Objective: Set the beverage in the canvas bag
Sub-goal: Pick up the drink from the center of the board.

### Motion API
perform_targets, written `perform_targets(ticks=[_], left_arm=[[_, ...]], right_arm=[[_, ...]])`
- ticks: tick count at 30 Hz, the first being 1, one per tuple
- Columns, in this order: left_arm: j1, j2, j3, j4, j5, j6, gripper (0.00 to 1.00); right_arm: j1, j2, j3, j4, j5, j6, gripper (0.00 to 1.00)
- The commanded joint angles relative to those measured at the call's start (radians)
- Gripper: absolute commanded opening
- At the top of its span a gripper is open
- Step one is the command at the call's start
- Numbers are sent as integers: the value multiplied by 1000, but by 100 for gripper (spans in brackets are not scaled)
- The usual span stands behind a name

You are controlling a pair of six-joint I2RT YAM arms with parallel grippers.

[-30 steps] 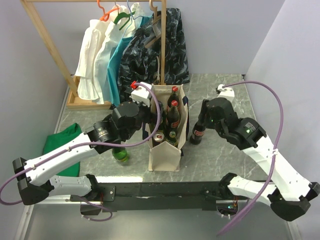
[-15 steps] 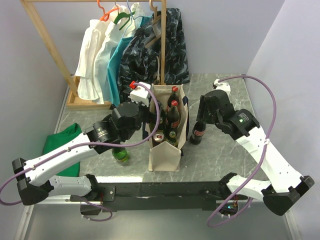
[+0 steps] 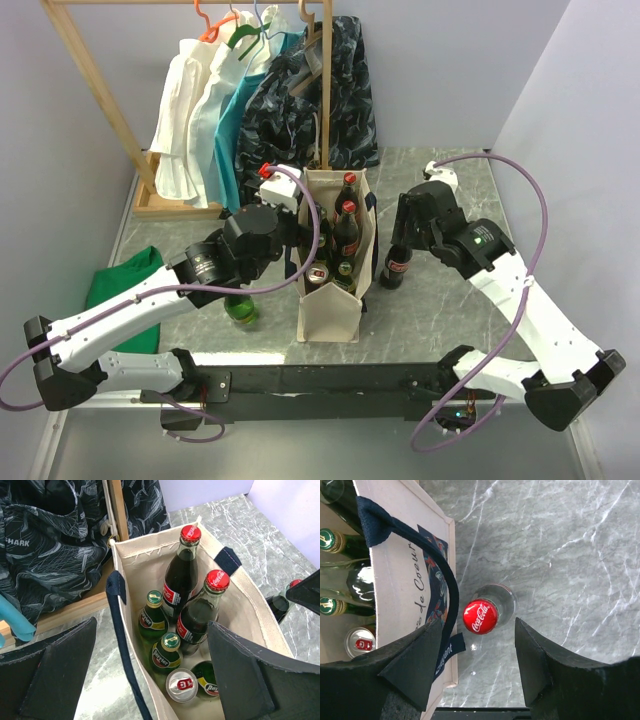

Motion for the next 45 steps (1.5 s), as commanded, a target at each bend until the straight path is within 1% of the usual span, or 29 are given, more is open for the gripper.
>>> perform_targets(ticks=[1, 12, 16, 23, 29, 32, 35, 38, 40, 43, 44, 45], left_arm=[[1, -18, -1, 17, -14, 0, 96], [153, -18, 11, -54, 164, -107, 96], [181, -4, 16, -71, 230, -123, 96], [205, 13, 22, -77, 299, -123, 96], [216, 28, 28, -85, 318, -129, 96], [218, 31, 31, -80, 324, -126, 96], [219, 36, 35, -80, 327, -124, 97], [221, 39, 39, -77, 328, -123, 96], [221, 42, 40, -77, 330, -120, 96], [221, 43, 43, -74, 331, -116, 96], [221, 45, 45, -74, 331, -116, 96], [221, 48, 46, -74, 333, -115, 96]], right_arm=[[-10, 8, -12, 39, -10, -13, 67], [-27, 40, -15, 51, -36, -14, 67], [-28, 49, -15, 49, -41, -14, 67], [-36, 60, -26, 51, -53, -9, 67], [-41, 63, -36, 51, -59, -14, 61], [-42, 65, -38, 49, -67, -20, 58], [-44, 68, -36, 49, -67, -25, 50], [-45, 69, -35, 51, -68, -31, 39], [-45, 72, -32, 51, -65, -34, 36], [-45, 80, -32, 48, -62, -39, 27], [-45, 80, -30, 48, -64, -39, 21], [-45, 83, -30, 46, -62, -39, 17]])
